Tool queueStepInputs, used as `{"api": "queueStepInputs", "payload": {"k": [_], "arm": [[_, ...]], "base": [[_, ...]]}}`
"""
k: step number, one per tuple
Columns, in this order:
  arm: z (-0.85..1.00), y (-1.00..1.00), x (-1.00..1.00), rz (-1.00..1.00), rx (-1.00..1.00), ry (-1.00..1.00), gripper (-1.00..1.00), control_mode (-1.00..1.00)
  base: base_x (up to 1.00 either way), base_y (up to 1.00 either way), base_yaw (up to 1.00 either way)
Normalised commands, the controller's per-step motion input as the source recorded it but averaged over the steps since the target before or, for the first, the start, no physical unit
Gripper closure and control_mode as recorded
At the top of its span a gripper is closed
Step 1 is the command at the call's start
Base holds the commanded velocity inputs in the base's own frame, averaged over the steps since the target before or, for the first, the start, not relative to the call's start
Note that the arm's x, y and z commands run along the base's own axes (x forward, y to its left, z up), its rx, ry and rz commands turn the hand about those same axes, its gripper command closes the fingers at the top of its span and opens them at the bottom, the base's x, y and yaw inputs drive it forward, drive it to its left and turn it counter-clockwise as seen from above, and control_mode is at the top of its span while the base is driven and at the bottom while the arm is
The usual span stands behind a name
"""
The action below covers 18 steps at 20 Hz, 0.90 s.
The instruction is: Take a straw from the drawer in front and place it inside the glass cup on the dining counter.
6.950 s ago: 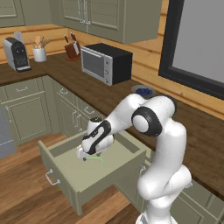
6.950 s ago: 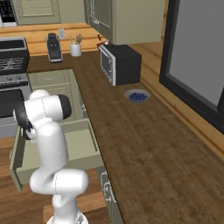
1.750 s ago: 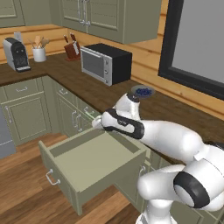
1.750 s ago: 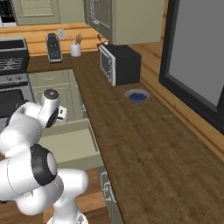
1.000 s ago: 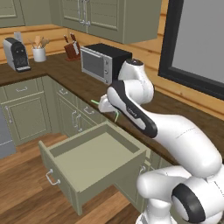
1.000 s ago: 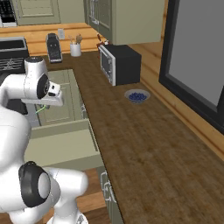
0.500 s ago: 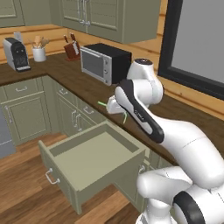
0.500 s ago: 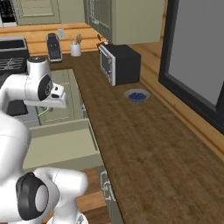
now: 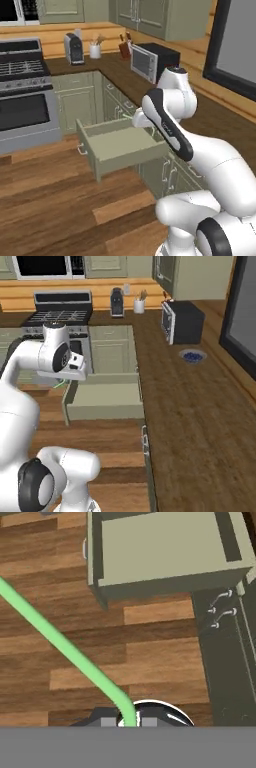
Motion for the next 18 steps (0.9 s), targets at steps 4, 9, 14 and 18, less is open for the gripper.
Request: {"api": "queueStepInputs", "payload": {"k": [4, 9, 14, 18], "arm": [[0.0, 0.0, 0.0, 0.0, 0.0, 0.0, 1.0, 1.0], [0.0, 0.0, 0.0, 0.0, 0.0, 0.0, 1.0, 1.0], [0.0, 0.0, 0.0, 0.0, 0.0, 0.0, 1.0, 1.0], [0.0, 0.0, 0.0, 0.0, 0.0, 0.0, 1.0, 1.0]], "base": [[-0.59, 0.66, 0.83], [-0.18, 0.78, 0.66], [0.09, 0.85, 0.49], [0.75, 0.88, 0.27]]}}
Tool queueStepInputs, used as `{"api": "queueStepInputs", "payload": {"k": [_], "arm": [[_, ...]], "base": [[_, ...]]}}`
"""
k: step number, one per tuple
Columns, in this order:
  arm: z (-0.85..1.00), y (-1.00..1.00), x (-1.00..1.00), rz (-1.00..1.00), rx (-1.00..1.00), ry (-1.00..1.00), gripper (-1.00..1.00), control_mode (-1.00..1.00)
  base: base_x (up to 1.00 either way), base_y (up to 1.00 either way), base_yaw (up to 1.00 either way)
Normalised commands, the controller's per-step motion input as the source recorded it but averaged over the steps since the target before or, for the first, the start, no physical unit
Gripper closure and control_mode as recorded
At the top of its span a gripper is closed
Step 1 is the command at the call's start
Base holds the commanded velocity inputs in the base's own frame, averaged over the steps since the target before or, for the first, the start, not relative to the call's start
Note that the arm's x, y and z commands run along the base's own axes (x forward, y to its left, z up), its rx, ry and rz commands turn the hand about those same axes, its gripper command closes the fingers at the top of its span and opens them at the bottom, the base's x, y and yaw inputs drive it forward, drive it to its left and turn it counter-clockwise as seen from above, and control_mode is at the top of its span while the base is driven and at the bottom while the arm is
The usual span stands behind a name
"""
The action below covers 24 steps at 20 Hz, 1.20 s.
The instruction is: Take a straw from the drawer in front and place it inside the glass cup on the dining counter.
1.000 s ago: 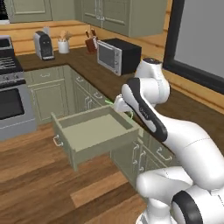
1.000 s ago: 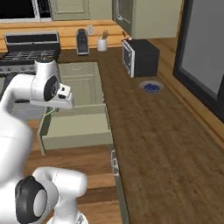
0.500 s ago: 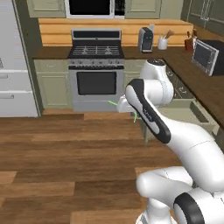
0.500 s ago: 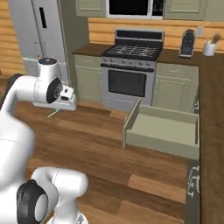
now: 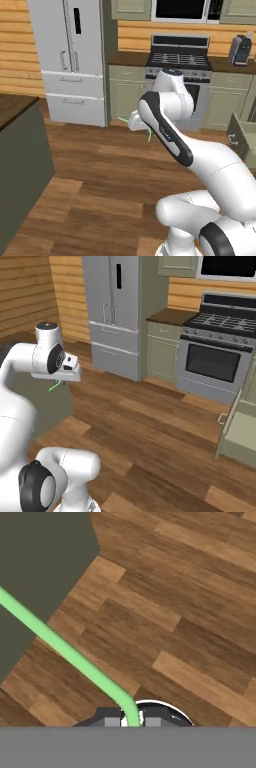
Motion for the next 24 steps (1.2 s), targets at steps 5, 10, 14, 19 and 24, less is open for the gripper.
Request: {"api": "queueStepInputs", "payload": {"k": [5, 10, 14, 19, 24], "arm": [[0.0, 0.0, 0.0, 0.0, 0.0, 0.0, 1.0, 1.0], [0.0, 0.0, 0.0, 0.0, 0.0, 0.0, 1.0, 1.0], [0.0, 0.0, 0.0, 0.0, 0.0, 0.0, 1.0, 1.0], [0.0, 0.0, 0.0, 0.0, 0.0, 0.0, 1.0, 1.0], [0.0, 0.0, 0.0, 0.0, 0.0, 0.0, 1.0, 1.0]], "base": [[1.0, 0.99, 0.02], [1.0, 0.71, -0.16], [1.0, 0.39, -0.13], [1.0, 0.02, -0.04], [1.0, -0.08, 0.02]]}}
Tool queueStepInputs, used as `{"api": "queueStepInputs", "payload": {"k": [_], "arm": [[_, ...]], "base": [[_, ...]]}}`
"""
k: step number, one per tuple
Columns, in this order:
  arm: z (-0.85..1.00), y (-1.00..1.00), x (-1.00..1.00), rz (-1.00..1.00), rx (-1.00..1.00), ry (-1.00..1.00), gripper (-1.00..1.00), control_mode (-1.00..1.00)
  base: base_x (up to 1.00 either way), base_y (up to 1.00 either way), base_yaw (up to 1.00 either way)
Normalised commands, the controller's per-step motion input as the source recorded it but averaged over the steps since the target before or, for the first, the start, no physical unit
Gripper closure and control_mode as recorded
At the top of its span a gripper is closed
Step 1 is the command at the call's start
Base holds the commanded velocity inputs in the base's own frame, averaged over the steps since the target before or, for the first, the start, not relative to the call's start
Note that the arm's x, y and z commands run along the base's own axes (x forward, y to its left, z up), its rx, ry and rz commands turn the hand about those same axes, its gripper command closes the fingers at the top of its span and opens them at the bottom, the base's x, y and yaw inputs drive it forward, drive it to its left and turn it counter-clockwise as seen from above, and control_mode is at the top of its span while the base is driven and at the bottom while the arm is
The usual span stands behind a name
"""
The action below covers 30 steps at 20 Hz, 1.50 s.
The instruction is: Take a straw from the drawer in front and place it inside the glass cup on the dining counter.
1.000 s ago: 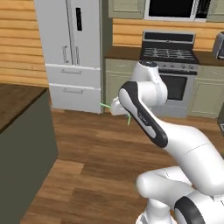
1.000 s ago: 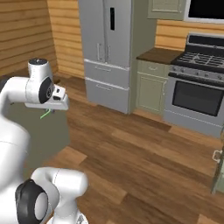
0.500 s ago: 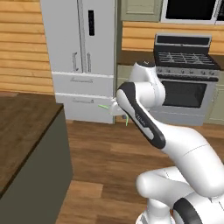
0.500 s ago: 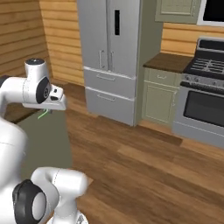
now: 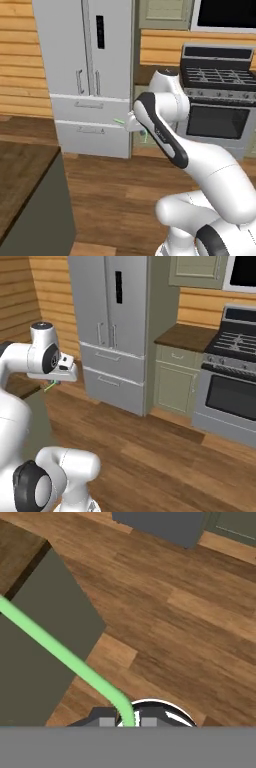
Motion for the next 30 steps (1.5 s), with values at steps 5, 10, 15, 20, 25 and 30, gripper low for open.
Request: {"api": "queueStepInputs", "payload": {"k": [5, 10, 15, 20, 25, 30], "arm": [[0.0, 0.0, 0.0, 0.0, 0.0, 0.0, 1.0, 1.0], [0.0, 0.0, 0.0, 0.0, 0.0, 0.0, 1.0, 1.0], [0.0, 0.0, 0.0, 0.0, 0.0, 0.0, 1.0, 1.0], [0.0, 0.0, 0.0, 0.0, 0.0, 0.0, 1.0, 1.0], [0.0, 0.0, 0.0, 0.0, 0.0, 0.0, 1.0, 1.0], [0.0, 0.0, 0.0, 0.0, 0.0, 0.0, 1.0, 1.0]], "base": [[1.0, -0.18, 0.16], [1.0, -0.03, 0.42], [1.0, -0.06, 0.65], [1.0, -0.11, 0.67], [1.0, -0.22, 0.65], [1.0, -0.6, 0.56]]}}
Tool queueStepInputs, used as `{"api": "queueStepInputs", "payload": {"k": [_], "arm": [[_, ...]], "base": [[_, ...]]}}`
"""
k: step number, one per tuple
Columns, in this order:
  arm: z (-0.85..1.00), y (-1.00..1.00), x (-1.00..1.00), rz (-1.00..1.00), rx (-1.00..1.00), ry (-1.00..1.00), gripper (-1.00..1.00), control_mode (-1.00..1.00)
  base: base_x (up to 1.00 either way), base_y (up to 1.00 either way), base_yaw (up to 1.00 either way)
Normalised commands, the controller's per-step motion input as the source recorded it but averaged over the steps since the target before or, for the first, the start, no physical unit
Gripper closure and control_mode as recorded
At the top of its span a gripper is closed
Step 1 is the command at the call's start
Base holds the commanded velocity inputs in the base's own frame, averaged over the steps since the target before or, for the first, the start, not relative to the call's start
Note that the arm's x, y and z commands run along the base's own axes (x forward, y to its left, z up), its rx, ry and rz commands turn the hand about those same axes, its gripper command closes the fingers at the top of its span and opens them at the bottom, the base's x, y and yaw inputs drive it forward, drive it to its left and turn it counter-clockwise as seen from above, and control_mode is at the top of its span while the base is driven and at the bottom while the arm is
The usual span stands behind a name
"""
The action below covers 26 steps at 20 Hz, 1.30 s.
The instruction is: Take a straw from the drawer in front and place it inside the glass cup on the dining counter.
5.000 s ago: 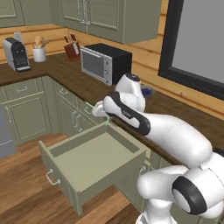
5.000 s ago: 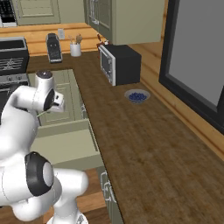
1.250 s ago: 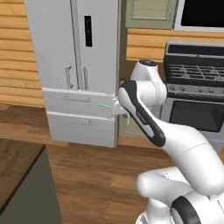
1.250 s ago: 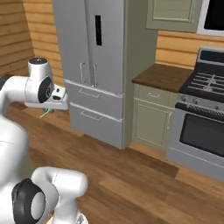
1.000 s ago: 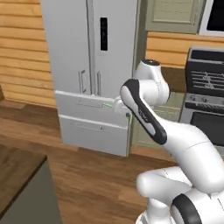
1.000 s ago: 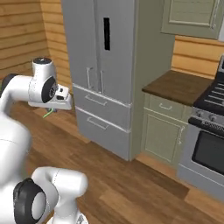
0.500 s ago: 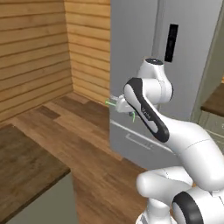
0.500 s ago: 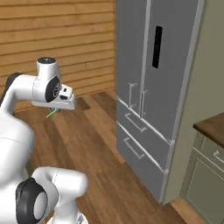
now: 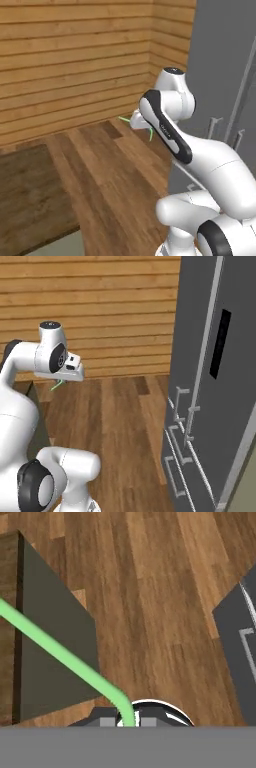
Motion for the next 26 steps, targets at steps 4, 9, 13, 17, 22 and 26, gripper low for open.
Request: {"api": "queueStepInputs", "payload": {"k": [4, 9, 13, 17, 22, 26], "arm": [[0.0, 0.0, 0.0, 0.0, 0.0, 0.0, 1.0, 1.0], [0.0, 0.0, 0.0, 0.0, 0.0, 0.0, 1.0, 1.0], [0.0, 0.0, 0.0, 0.0, 0.0, 0.0, 1.0, 1.0], [0.0, 0.0, 0.0, 0.0, 0.0, 0.0, 1.0, 1.0], [0.0, 0.0, 0.0, 0.0, 0.0, 0.0, 1.0, 1.0], [0.0, 0.0, 0.0, 0.0, 0.0, 0.0, 1.0, 1.0]], "base": [[1.0, -0.68, 0.47], [1.0, -0.12, 0.32], [1.0, 0.24, 0.12], [1.0, 0.16, 0.12], [1.0, 0.06, 0.25], [1.0, 0.0, 0.41]]}}
